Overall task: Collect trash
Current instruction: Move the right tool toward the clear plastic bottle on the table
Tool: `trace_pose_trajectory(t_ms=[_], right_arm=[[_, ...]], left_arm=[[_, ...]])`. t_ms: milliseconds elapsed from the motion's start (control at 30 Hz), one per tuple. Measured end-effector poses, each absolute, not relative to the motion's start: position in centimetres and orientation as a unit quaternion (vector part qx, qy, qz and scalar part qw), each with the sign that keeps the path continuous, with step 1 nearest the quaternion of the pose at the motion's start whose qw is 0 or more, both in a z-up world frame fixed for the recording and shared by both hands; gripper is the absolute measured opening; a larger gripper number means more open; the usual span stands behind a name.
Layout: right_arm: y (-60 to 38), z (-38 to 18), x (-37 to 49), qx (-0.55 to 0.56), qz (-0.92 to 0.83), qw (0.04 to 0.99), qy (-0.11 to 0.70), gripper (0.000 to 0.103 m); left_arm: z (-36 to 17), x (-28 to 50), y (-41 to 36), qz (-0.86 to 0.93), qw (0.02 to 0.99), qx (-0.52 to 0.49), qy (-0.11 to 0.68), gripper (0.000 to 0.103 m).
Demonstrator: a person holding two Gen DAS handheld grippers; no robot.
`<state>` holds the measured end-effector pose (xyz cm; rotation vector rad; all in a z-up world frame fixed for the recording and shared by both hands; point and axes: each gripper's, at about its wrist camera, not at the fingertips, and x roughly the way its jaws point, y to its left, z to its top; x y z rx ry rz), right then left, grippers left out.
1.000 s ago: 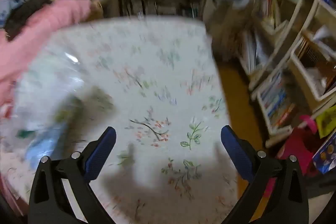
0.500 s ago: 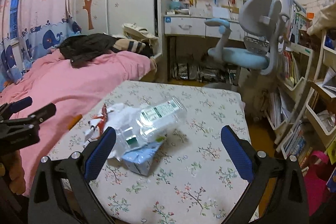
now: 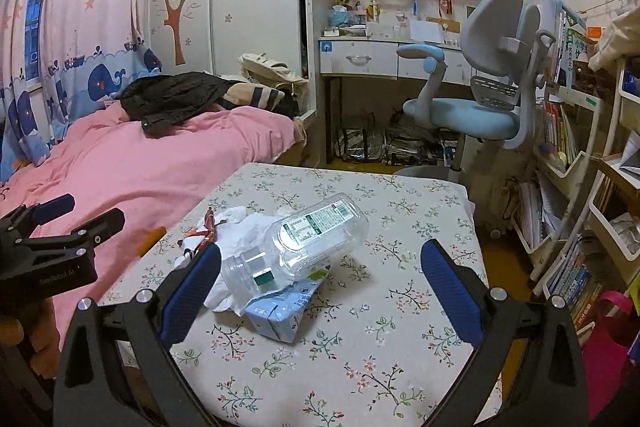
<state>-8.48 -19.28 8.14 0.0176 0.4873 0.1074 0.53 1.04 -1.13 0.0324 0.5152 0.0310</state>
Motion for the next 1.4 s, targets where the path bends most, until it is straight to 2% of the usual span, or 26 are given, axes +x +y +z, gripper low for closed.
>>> trace_pose_trajectory(t_ms=[1400], right_arm=[[-21.3,8.4,-8.6,0.089,0.093,0.952,0.276,0.096]], left_arm=[[-0.9,0.4,-3.7,0.027,0.970,0.037,0.239,0.096]])
